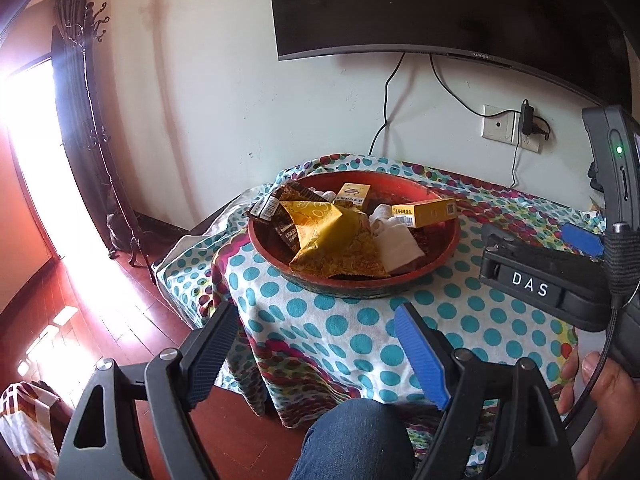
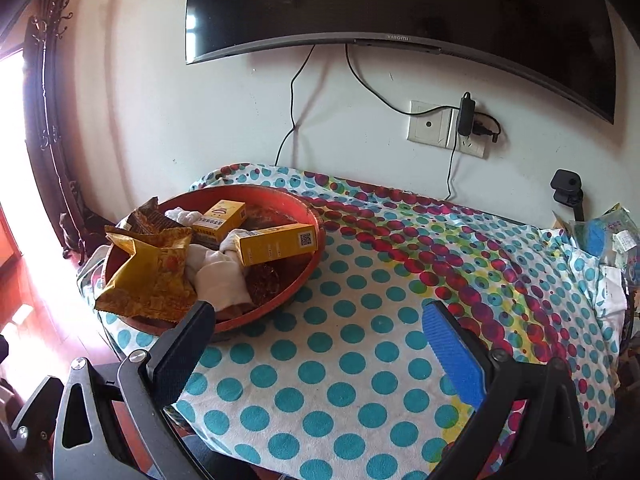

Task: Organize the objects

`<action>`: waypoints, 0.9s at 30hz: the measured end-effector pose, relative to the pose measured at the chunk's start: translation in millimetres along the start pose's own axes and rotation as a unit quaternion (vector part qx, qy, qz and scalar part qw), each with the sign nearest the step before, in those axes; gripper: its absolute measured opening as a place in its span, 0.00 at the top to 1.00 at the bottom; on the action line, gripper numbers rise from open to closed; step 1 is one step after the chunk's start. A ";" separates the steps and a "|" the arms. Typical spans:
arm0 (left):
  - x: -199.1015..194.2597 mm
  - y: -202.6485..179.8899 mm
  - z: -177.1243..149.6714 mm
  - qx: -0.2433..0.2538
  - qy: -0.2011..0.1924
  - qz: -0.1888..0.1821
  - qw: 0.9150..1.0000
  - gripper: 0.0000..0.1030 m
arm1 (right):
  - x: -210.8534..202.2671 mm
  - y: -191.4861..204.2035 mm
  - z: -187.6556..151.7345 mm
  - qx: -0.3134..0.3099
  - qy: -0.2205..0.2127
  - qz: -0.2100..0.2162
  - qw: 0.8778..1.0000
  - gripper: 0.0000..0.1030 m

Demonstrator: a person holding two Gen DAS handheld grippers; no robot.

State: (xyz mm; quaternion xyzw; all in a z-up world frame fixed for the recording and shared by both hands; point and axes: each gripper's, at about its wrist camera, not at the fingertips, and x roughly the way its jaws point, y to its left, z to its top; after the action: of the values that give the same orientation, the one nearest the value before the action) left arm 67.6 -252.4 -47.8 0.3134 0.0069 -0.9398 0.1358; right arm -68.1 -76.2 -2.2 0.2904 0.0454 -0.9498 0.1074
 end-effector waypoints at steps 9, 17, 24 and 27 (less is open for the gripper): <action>-16.3 -9.8 0.7 0.008 -0.011 -0.004 1.000 0.20 | -20.4 -7.5 4.5 0.010 -0.018 0.014 1.000 0.00; -20.4 -7.3 -1.0 0.002 -0.020 0.010 1.000 0.20 | -23.4 -4.1 2.0 0.005 -0.019 0.018 1.000 0.00; -25.5 -0.6 -4.6 -0.018 -0.046 0.006 0.999 0.16 | -24.6 -2.2 -1.7 0.000 -0.018 0.016 1.000 0.00; -31.1 -2.7 -4.6 -0.013 -0.060 0.001 0.998 0.15 | -23.7 -1.1 -2.1 0.001 -0.015 0.016 1.000 0.00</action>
State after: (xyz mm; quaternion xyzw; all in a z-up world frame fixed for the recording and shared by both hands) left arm 93.4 -241.5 -33.3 0.2551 0.0110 -0.9566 0.1407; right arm -48.1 -70.5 9.4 0.2766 0.0385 -0.9522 0.1234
